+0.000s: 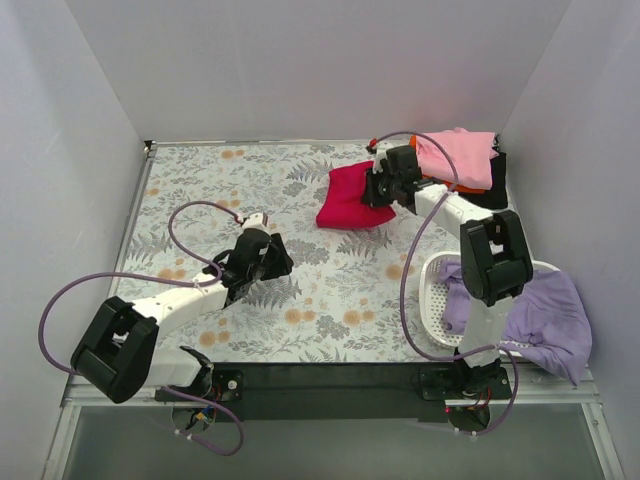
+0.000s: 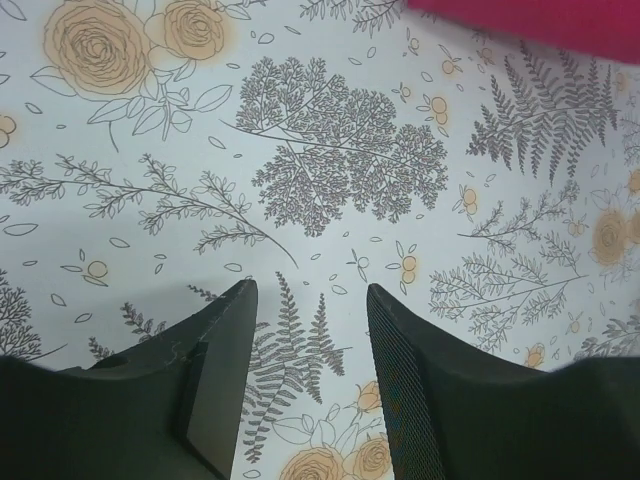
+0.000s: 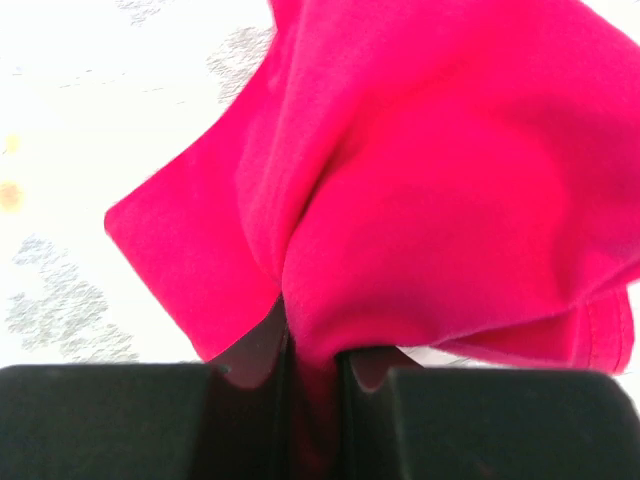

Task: Fold and stack the t-shirts
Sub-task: Neatly place the folded tshirt to the corner

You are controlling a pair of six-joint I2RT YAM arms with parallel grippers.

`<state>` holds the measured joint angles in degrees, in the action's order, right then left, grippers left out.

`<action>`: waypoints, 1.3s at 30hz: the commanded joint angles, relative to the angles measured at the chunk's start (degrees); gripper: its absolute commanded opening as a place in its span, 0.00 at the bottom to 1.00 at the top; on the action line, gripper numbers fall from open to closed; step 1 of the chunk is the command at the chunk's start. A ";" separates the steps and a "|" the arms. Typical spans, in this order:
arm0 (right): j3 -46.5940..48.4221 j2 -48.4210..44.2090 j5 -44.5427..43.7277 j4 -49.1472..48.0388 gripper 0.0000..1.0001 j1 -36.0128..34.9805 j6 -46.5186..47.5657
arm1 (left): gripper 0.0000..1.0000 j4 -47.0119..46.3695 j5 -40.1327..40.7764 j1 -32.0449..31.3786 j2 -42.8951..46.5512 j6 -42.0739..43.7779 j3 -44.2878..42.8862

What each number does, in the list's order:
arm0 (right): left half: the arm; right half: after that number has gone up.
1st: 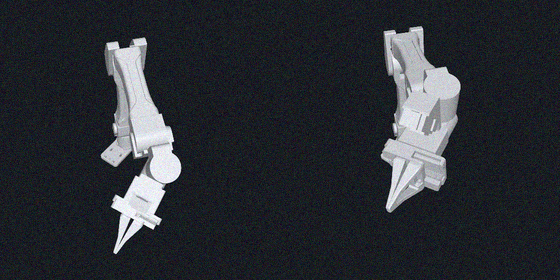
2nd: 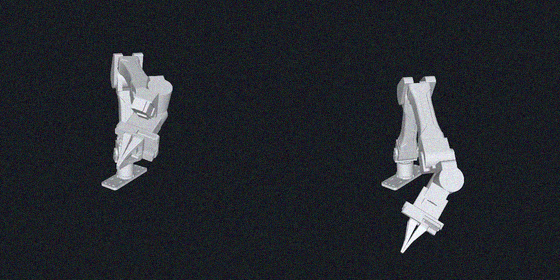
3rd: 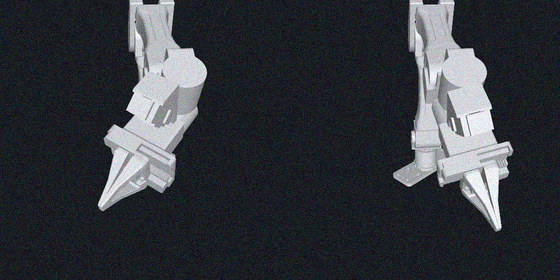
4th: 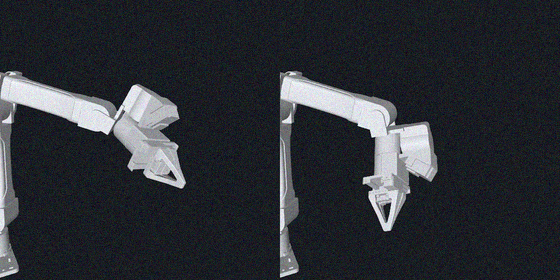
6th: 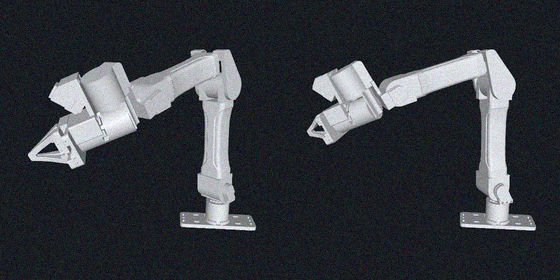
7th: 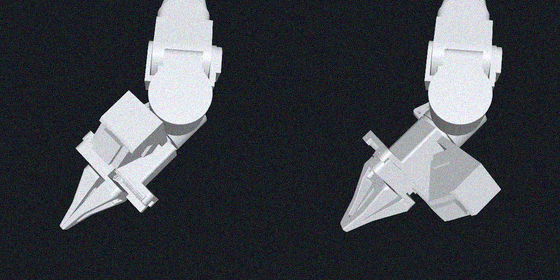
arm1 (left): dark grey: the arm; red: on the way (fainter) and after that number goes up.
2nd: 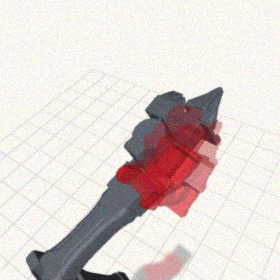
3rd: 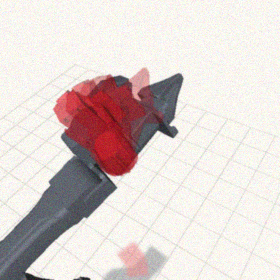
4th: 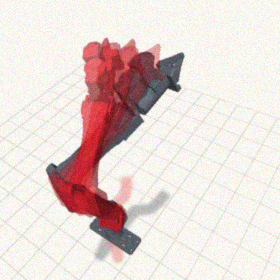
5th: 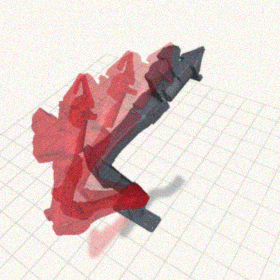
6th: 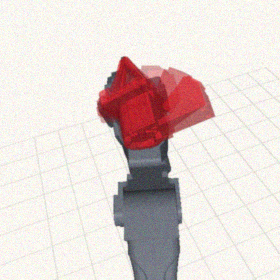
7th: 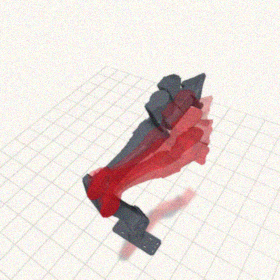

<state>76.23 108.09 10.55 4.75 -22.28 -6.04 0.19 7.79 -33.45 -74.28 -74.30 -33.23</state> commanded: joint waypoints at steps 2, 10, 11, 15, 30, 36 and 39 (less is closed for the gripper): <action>13.22 5.35 -3.34 6.75 0.01 3.02 9.90 | 0.45 2.89 1.61 1.37 2.21 0.83 1.41; 33.88 13.72 -2.11 12.73 0.01 8.22 16.50 | 0.45 3.06 1.79 2.78 2.91 0.04 4.23; 35.47 14.85 -2.02 13.08 0.01 9.09 17.46 | 0.45 3.15 1.79 2.78 3.00 -0.05 4.40; 43.37 16.53 -0.97 15.28 0.01 11.99 17.82 | 0.45 3.59 2.23 3.04 3.53 -1.02 5.63; 39.53 10.65 -0.69 15.55 0.01 25.62 17.55 | 0.45 3.42 1.26 3.30 2.03 -2.51 6.96; 37.95 10.65 -3.60 15.37 0.01 27.47 18.17 | 0.45 3.68 1.26 3.22 2.39 -2.69 7.22; 37.42 10.82 -6.58 15.29 0.01 27.47 19.22 | 0.45 3.86 1.26 3.31 2.03 -3.04 7.31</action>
<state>113.91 123.04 7.97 22.57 4.86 11.09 3.38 8.75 -30.48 -72.34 -76.84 -26.50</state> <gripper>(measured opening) 0.102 0.451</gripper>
